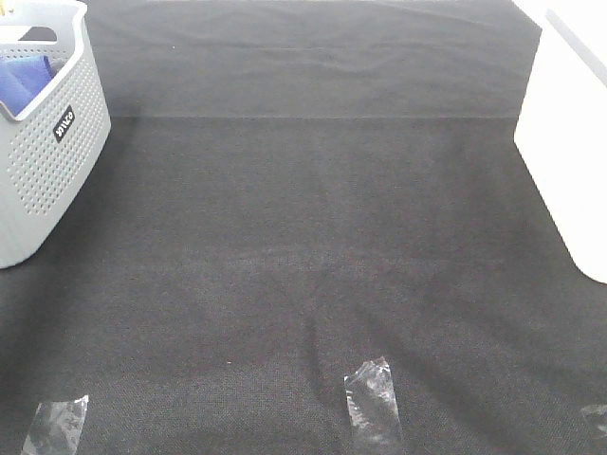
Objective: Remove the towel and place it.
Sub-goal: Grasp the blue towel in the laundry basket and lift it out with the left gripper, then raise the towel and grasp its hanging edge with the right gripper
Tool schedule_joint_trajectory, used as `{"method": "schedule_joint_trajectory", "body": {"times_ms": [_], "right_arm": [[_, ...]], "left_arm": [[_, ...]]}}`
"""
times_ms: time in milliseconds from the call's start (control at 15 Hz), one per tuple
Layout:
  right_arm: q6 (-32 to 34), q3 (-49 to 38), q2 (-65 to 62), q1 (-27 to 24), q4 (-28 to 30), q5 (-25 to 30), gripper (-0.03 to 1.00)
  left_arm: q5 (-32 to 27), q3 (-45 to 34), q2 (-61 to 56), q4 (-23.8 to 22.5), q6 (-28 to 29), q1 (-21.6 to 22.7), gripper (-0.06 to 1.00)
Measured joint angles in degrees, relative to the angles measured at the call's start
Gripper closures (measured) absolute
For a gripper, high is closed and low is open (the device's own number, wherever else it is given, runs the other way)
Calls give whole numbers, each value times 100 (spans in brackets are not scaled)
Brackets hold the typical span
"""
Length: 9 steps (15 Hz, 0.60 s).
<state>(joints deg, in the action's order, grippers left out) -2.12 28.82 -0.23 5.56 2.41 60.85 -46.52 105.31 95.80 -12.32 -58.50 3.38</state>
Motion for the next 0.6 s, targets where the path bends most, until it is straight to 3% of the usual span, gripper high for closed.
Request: {"method": "schedule_joint_trajectory", "body": {"times_ms": [267,400,600], "right_arm": [[0,0,0,0,0,0,42],[0,0,0,0,0,0,42],[0,0,0,0,0,0,42]], "left_arm": [[132,0,-859,-63,11,-653,94],[728,6,-1312,-149,206,-1249,94],[882,6,-1473,-160,384,-1994,94]]}}
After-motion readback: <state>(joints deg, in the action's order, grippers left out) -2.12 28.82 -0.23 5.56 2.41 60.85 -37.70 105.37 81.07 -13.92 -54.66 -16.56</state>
